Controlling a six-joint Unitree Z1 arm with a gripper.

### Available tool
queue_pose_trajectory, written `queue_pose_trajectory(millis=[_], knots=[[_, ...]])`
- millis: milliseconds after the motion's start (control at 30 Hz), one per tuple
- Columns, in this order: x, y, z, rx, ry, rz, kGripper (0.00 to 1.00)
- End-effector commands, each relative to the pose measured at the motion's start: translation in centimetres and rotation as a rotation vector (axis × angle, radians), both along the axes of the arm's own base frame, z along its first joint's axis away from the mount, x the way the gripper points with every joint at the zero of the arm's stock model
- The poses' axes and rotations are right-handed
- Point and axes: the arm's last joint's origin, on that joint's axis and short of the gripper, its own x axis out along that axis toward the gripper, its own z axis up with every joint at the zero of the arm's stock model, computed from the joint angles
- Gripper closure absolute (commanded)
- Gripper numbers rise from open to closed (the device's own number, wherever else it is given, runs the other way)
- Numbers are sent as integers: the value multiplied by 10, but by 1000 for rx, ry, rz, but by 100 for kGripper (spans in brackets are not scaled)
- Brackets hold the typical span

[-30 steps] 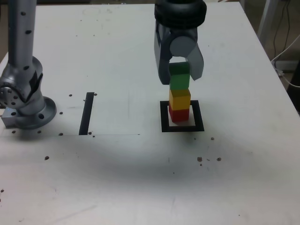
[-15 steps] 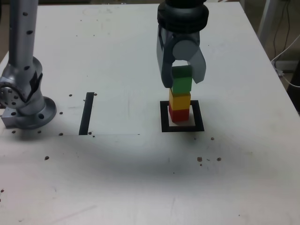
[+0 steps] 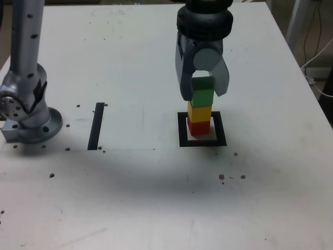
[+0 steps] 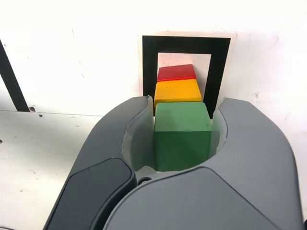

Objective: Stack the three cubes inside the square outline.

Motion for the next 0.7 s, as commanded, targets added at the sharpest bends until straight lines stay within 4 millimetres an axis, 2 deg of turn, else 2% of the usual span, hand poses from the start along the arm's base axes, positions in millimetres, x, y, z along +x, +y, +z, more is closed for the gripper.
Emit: queue_pose_trajectory(millis=[0,233,333,400,667], knots=[[0,0,-3,-10,9,-3,61],[0,-1,-3,-28,3,-14,19],[0,-1,-3,-27,-2,-17,5],[0,-1,-2,-21,-6,-18,1],[-3,1,3,15,-9,-20,0]])
